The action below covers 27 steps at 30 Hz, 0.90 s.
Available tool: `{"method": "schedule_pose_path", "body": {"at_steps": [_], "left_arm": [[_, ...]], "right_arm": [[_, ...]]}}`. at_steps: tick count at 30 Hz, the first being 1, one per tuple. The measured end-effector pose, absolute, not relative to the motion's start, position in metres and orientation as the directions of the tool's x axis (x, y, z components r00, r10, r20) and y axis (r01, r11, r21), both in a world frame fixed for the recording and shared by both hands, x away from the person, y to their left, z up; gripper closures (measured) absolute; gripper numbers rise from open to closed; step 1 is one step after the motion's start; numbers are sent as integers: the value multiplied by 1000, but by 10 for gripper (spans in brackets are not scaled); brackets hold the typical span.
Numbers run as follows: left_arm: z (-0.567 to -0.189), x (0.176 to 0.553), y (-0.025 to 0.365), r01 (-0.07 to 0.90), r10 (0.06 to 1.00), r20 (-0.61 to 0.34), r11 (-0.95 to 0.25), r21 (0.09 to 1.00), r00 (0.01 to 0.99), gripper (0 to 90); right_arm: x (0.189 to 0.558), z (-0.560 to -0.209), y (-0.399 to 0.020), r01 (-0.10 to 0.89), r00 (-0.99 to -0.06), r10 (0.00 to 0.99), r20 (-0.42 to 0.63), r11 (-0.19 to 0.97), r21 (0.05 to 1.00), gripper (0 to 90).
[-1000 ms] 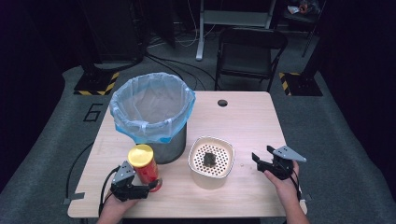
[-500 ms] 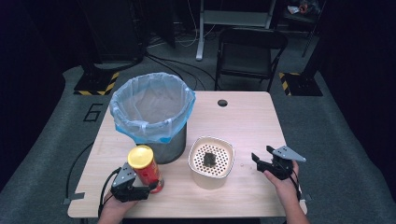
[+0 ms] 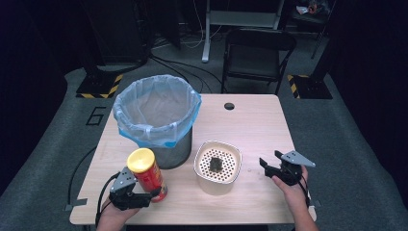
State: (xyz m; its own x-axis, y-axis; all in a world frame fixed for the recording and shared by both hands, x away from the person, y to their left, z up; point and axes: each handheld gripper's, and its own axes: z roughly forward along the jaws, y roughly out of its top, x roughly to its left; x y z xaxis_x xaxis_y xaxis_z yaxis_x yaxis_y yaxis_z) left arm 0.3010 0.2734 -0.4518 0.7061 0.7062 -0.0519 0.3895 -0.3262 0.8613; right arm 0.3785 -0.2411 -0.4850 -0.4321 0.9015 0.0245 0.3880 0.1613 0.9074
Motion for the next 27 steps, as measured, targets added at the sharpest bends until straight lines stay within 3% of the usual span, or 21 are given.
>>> {"method": "schedule_pose_path", "body": {"at_steps": [27], "left_arm": [[-324,291,263,400,662,-81,-347,848,745,236]], "right_arm": [[379,-487,-240,394,-432,901,28,161,905,264]]}}
